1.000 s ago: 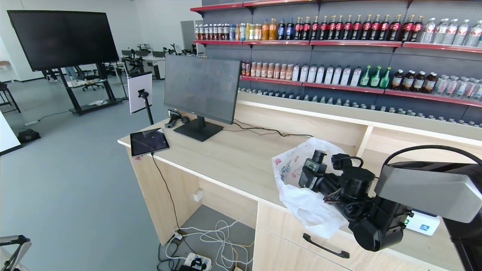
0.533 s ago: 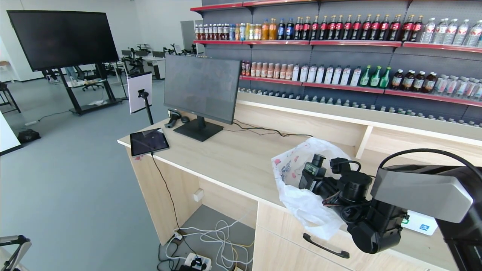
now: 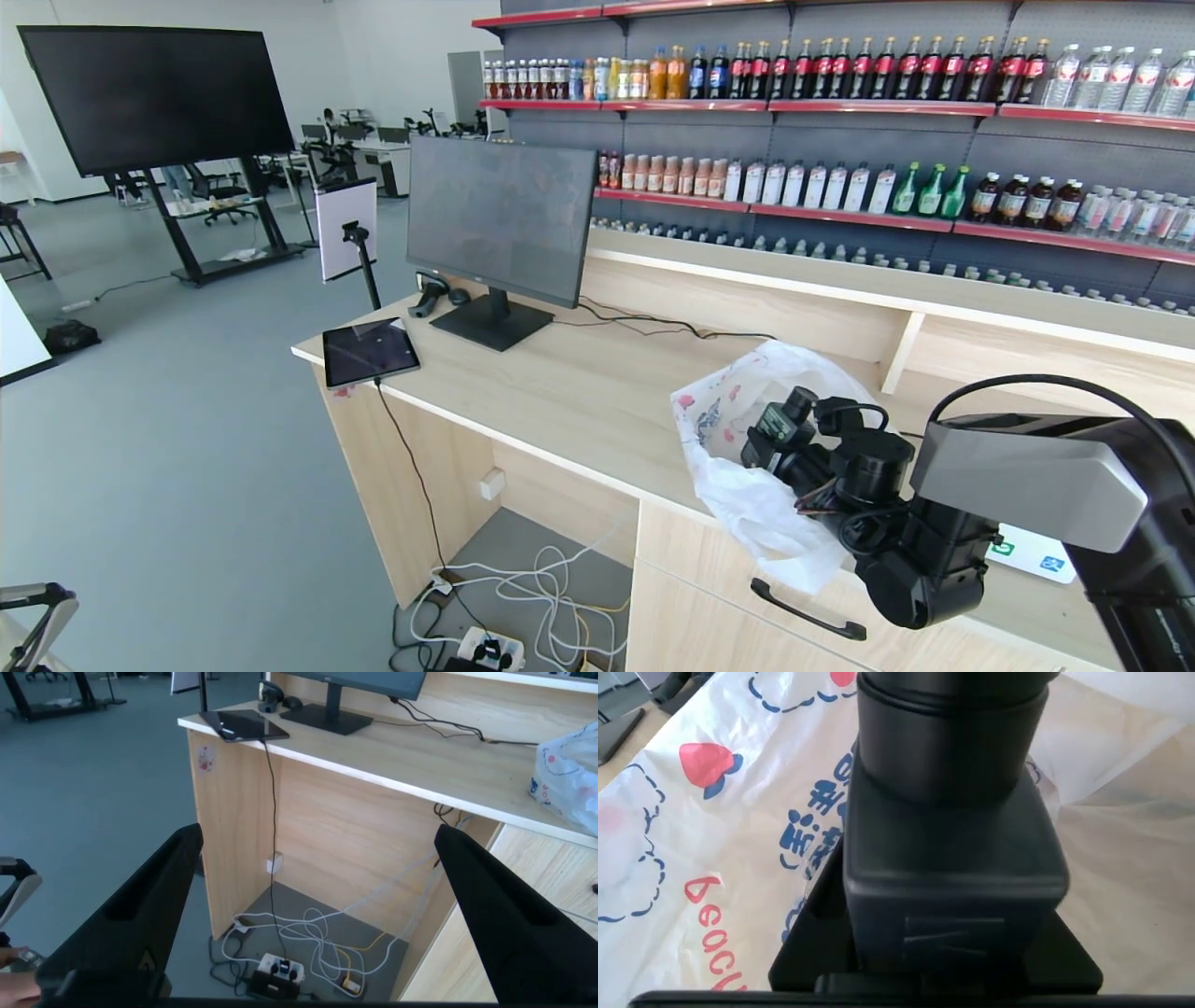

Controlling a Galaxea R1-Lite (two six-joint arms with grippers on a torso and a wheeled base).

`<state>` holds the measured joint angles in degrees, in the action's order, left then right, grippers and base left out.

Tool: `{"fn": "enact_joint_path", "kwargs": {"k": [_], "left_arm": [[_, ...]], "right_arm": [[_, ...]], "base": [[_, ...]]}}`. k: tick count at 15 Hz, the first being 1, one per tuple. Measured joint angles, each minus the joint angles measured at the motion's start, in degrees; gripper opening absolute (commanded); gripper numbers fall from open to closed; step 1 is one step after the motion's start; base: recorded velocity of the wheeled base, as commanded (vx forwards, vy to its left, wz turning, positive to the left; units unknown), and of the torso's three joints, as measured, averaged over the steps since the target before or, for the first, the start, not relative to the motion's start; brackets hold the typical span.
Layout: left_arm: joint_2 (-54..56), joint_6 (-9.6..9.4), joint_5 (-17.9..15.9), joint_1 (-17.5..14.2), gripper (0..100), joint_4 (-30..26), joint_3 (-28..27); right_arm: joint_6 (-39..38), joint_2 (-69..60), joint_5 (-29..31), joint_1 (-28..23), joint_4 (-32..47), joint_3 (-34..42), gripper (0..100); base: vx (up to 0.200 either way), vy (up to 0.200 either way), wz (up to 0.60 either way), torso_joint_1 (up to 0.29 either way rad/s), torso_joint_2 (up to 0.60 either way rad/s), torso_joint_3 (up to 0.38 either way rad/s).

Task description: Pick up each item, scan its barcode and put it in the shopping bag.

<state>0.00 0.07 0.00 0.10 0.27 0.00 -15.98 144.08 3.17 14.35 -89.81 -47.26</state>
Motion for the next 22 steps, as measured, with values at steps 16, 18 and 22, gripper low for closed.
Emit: {"fn": "enact_joint_path", "kwargs": {"k": [16, 18, 22], "left_arm": [[0.00, 0.09, 0.00, 0.00, 100, -0.02, 0.00], [0.00, 0.09, 0.00, 0.00, 100, -0.05, 0.00], [0.00, 0.09, 0.00, 0.00, 100, 0.02, 0.00]], "right_arm": [[0.79, -3.60, 3.25, -1.12, -0.10, 3.50, 100], [1.18, -5.50, 3.32, -1.38, -0.13, 5.03, 100], [1.23, -8.97, 4.66, -1.45, -0.13, 6.69, 100]], "base": [[0.000, 0.000, 0.00, 0.000, 0.00, 0.000], [0.000, 0.000, 0.00, 0.000, 0.00, 0.000], [0.000, 0.000, 0.00, 0.000, 0.00, 0.000]]}}
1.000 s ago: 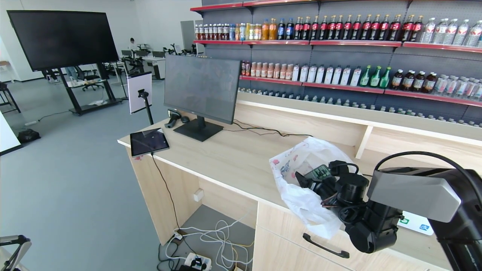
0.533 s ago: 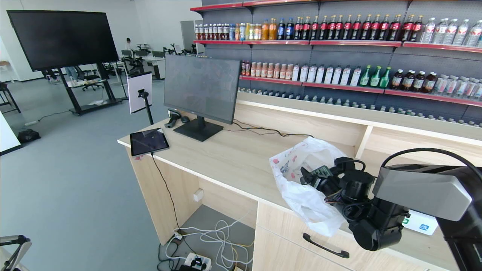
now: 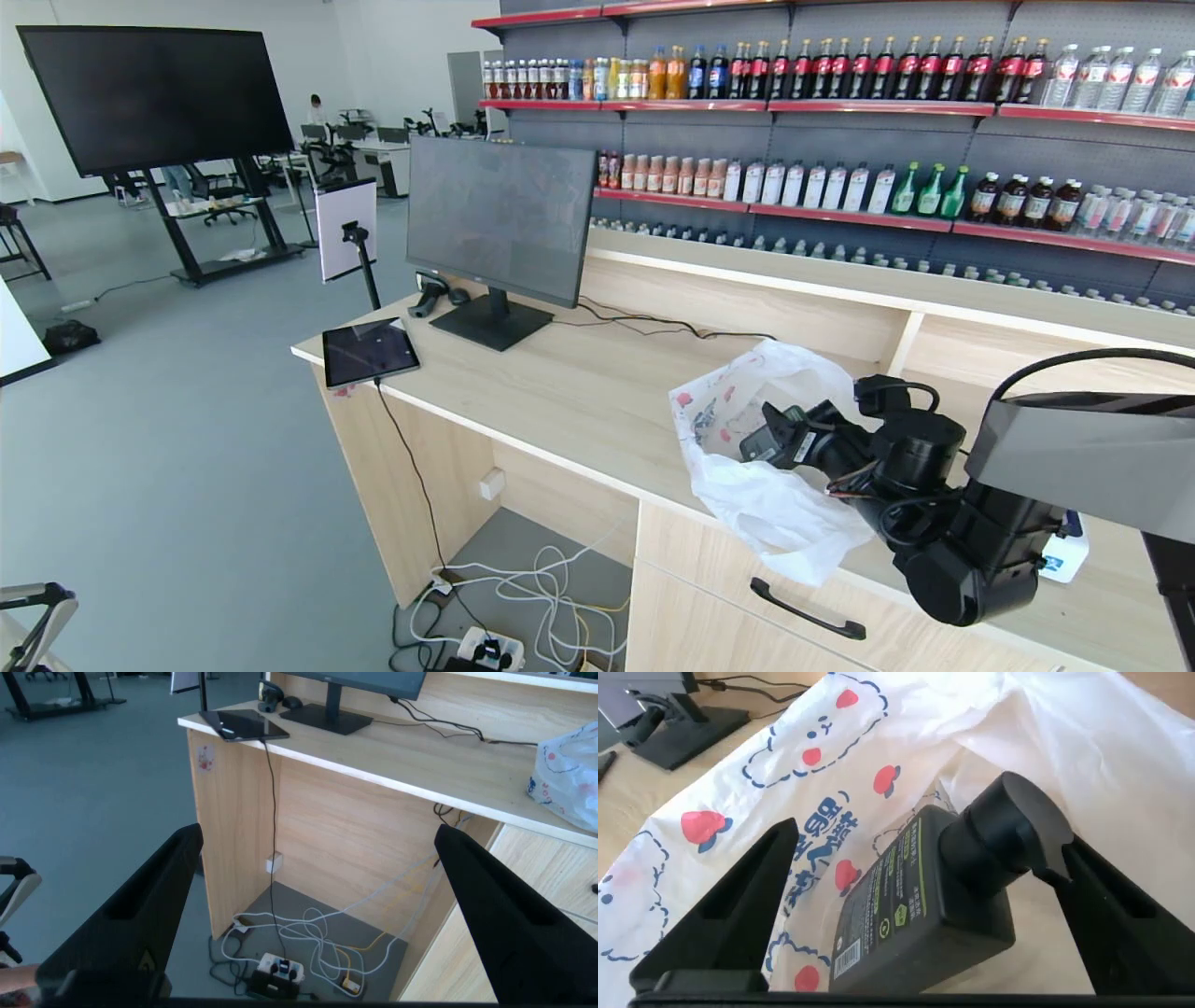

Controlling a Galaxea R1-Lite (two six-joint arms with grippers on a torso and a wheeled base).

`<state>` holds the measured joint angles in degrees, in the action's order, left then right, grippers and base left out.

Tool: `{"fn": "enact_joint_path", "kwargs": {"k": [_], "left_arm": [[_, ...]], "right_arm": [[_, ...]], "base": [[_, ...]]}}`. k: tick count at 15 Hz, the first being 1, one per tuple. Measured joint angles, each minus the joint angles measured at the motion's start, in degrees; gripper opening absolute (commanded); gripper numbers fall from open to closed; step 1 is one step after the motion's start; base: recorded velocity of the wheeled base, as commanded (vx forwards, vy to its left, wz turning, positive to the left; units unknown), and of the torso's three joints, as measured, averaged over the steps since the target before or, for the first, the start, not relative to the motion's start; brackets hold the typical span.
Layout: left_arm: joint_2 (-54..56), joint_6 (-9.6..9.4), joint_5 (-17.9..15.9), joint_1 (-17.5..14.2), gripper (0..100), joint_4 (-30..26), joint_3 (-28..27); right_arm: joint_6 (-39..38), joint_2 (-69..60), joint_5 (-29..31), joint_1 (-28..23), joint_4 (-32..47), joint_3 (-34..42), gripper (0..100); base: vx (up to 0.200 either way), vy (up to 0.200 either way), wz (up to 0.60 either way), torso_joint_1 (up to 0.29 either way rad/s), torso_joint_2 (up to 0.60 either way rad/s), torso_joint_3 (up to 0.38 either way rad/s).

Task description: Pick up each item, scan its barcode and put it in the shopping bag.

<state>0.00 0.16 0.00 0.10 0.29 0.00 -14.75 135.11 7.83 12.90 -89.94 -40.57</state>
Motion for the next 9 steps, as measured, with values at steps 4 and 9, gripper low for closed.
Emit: {"fn": "enact_joint_path", "kwargs": {"k": [4, 9], "left_arm": [[0.00, -0.06, 0.00, 0.00, 100, -0.05, 0.00], [0.00, 0.06, 0.00, 0.00, 100, -0.05, 0.00]], "right_arm": [[1.27, -5.28, 0.00, 0.00, 0.00, 3.95, 100], [4.46, -11.15, 0.00, -0.39, 0.02, 6.40, 100]], "base": [[0.000, 0.000, 0.00, 0.000, 0.00, 0.000], [0.000, 0.000, 0.00, 0.000, 0.00, 0.000]]}}
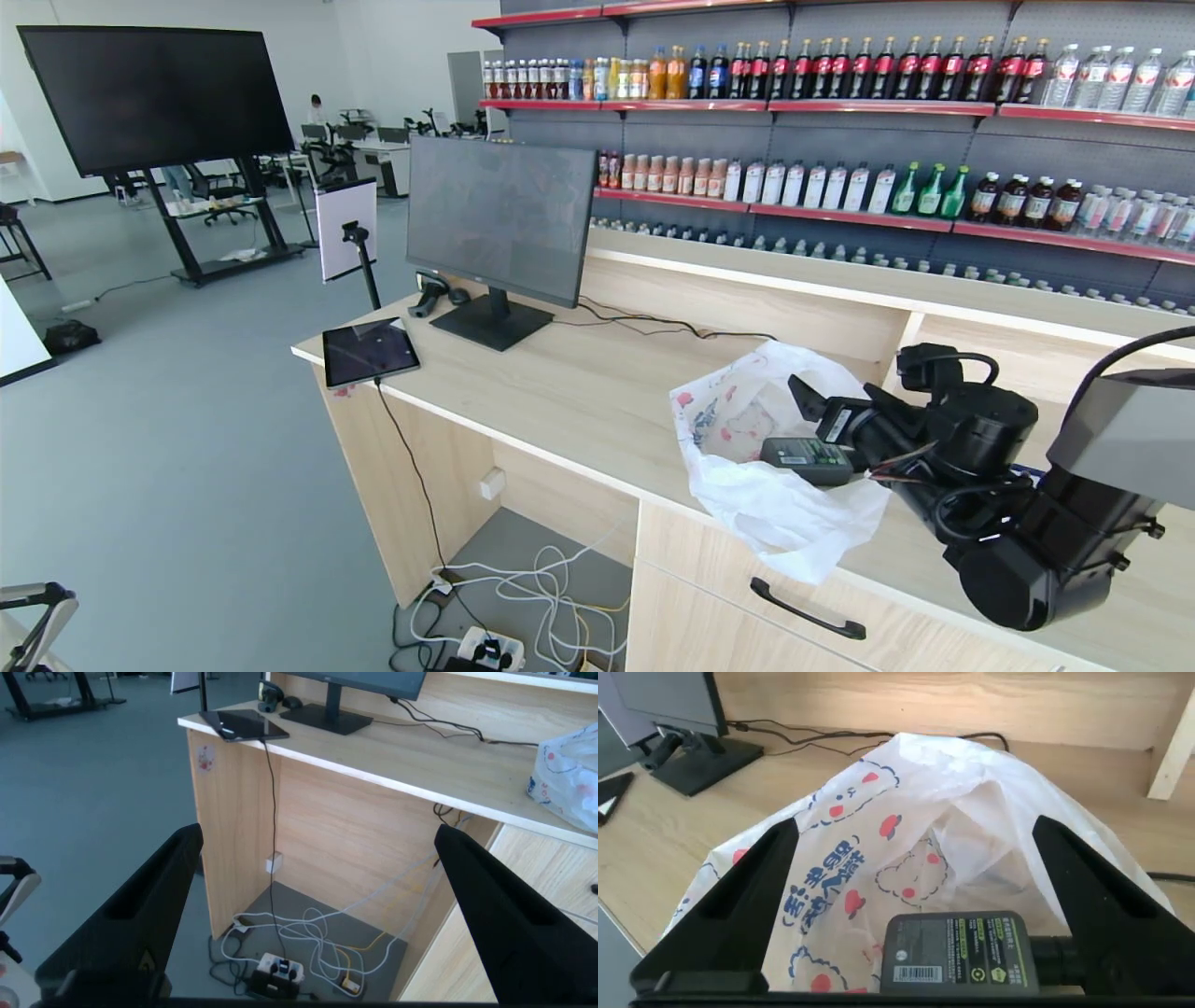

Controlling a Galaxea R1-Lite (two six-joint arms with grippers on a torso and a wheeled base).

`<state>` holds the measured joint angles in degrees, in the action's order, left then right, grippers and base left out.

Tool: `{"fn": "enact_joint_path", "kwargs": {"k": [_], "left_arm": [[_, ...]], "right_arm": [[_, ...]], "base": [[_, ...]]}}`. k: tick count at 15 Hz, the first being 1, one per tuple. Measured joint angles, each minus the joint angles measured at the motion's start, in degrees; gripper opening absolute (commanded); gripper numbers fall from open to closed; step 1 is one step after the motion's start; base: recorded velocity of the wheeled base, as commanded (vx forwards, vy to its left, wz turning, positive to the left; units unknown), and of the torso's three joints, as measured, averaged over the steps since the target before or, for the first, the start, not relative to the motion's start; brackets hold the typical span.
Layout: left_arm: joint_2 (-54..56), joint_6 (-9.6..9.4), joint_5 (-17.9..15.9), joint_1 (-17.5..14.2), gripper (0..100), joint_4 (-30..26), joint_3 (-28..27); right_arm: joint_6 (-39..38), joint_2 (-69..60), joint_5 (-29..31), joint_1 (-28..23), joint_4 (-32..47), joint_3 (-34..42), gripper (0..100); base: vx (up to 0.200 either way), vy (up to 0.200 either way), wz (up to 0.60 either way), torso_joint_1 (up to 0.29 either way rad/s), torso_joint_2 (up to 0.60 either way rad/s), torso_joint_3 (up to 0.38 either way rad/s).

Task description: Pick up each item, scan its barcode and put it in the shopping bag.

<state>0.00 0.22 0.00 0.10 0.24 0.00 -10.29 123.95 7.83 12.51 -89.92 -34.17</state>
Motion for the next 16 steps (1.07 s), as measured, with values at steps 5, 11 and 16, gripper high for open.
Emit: {"fn": "enact_joint_path", "kwargs": {"k": [5, 11, 16], "left_arm": [[0.00, 0.10, 0.00, 0.00, 100, -0.17, 0.00], [0.00, 0.02, 0.00, 0.00, 100, -0.40, 0.00], [0.00, 0.02, 0.00, 0.00, 100, -0.43, 0.00]], "right_arm": [[0.11, -6.47, 0.00, 2.79, 0.00, 3.33, 100], [-0.02, -15.96, -0.44, 8.85, 0.00, 14.21, 100], [0.09, -18.93, -0.55, 12.15, -0.02, 16.24, 100]], "base": [[0.000, 0.000, 0.00, 0.000, 0.00, 0.000], [0.000, 0.000, 0.00, 0.000, 0.00, 0.000], [0.000, 0.000, 0.00, 0.000, 0.00, 0.000]]}}
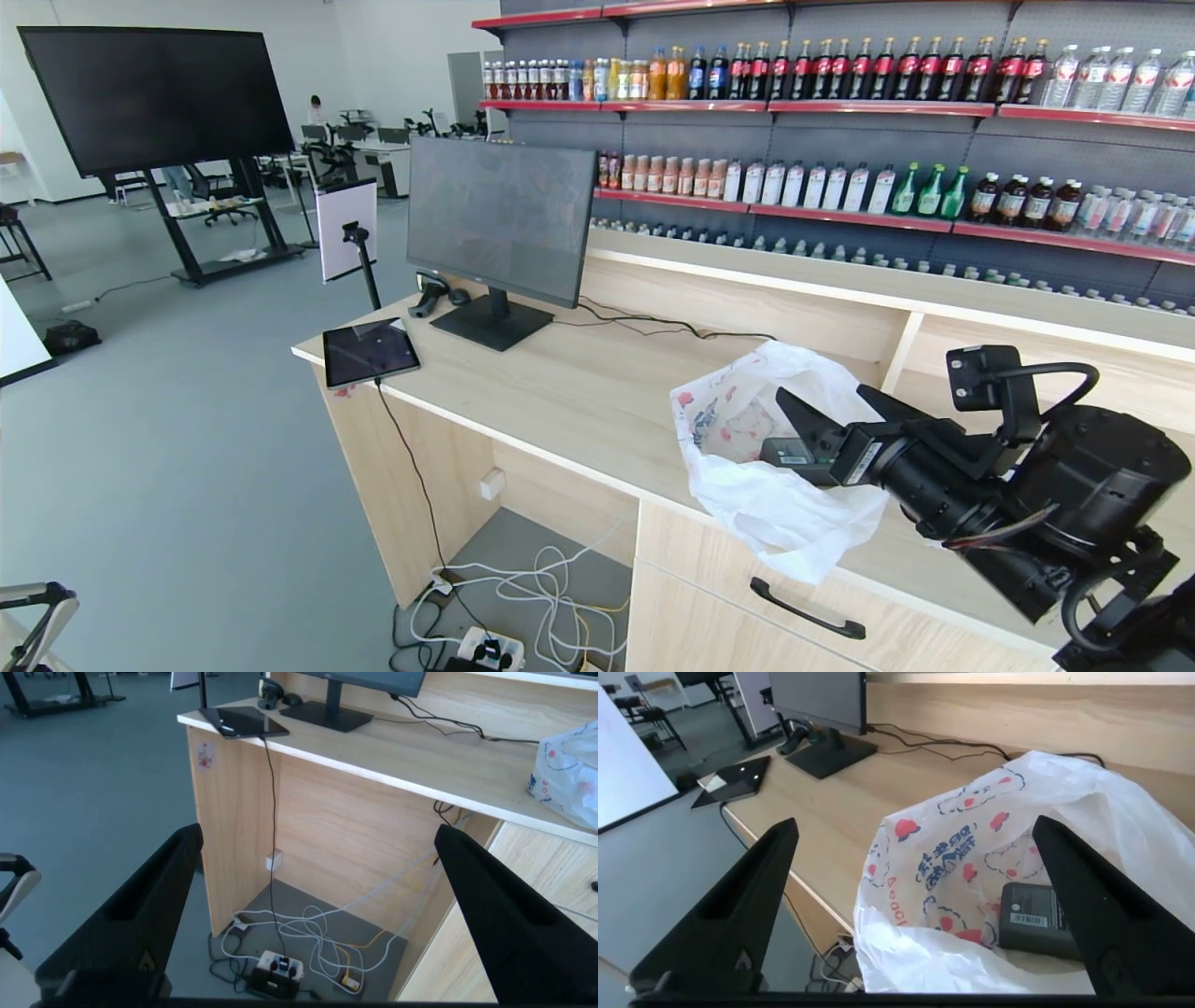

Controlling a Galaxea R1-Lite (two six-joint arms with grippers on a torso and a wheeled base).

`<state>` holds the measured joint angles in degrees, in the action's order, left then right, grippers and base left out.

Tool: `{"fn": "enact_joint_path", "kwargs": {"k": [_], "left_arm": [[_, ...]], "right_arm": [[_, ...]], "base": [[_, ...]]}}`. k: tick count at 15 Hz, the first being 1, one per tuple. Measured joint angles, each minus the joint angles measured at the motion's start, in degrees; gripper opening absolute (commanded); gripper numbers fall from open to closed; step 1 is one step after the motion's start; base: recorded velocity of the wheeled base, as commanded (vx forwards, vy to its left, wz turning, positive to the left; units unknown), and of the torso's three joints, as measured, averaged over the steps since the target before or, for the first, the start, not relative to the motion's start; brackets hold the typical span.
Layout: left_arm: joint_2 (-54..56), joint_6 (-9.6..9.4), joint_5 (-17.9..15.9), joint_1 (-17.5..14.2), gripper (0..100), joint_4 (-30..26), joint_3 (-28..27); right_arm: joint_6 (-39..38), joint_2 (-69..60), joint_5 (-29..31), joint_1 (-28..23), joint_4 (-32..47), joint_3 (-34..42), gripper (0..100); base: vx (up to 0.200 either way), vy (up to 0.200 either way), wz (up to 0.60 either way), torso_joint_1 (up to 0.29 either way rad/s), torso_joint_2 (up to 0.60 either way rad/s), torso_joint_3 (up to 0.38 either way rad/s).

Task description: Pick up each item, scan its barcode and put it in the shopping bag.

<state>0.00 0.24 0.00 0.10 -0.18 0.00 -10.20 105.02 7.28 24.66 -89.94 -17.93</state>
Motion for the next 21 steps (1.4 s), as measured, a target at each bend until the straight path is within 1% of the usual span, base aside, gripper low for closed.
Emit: {"fn": "enact_joint_path", "kwargs": {"k": [4, 11, 16, 18, 21], "left_arm": [[0.00, 0.00, -0.02, 0.00, 100, 0.00, 0.00], [0.00, 0.00, 0.00, 0.00, 100, 0.00, 0.00], [0.00, 0.11, 0.00, -0.10, 100, 0.07, 0.00], [0.00, 0.16, 0.00, 0.00, 100, -0.02, 0.00], [0.00, 0.24, 0.00, 0.00, 100, 0.00, 0.00]], "right_arm": [[-0.20, -0.09, 0.05, 0.24, 0.00, 0.07, 100], [-0.82, 1.79, 0.02, 0.48, 0.02, -1.44, 100], [-0.61, 3.00, 0.13, 0.63, 0.22, -2.68, 100], [-0.66, 3.83, 0.09, 1.46, -0.05, -3.67, 100], [-0.71, 4.66, 0.20, 2.43, 0.04, -4.06, 100]], "base": [[0.000, 0.000, 0.00, 0.000, 0.00, 0.000], [0.000, 0.000, -0.60, 0.001, 0.00, 0.004], [0.000, 0.000, 0.00, 0.000, 0.00, 0.000], [0.000, 0.000, 0.00, 0.000, 0.00, 0.000], [-0.200, 0.000, 0.00, 0.007, 0.00, -0.001]]}}
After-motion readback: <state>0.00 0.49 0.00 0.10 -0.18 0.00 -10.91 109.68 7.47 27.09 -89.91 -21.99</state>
